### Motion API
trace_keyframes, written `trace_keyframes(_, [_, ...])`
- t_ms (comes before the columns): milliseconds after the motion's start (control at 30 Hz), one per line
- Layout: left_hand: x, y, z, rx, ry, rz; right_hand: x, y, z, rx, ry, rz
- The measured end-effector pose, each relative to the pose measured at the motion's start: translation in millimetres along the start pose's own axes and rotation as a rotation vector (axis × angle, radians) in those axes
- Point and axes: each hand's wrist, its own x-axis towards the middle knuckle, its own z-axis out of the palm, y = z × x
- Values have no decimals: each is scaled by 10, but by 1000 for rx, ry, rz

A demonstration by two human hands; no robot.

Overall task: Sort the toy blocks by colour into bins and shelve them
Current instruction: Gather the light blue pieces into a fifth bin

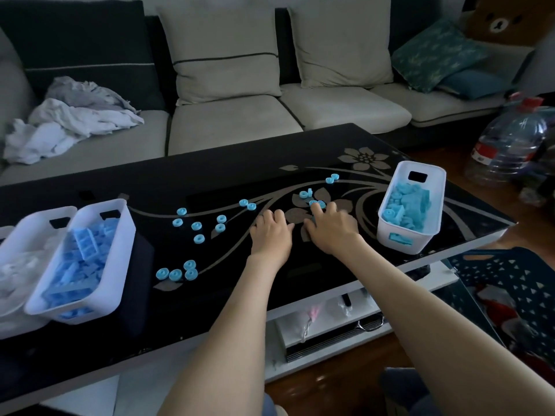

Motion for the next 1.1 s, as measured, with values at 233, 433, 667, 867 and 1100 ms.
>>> trace_keyframes(233, [-79,90,-49,68,67,-122,32,-68,49,53,156,3])
trace_keyframes(433, [-9,112,-107,32,17,-227,70,-122,54,31,178,0])
trace_keyframes(667, [70,150,-178,-77,-88,-357,153,-162,53,24,116,-7])
trace_keyframes(867, [130,279,-230,-281,-23,-357,219,-116,-136,74,230,-35])
trace_keyframes(1100, [129,1013,-362,-576,14,5,113,617,-702,-130,284,-23])
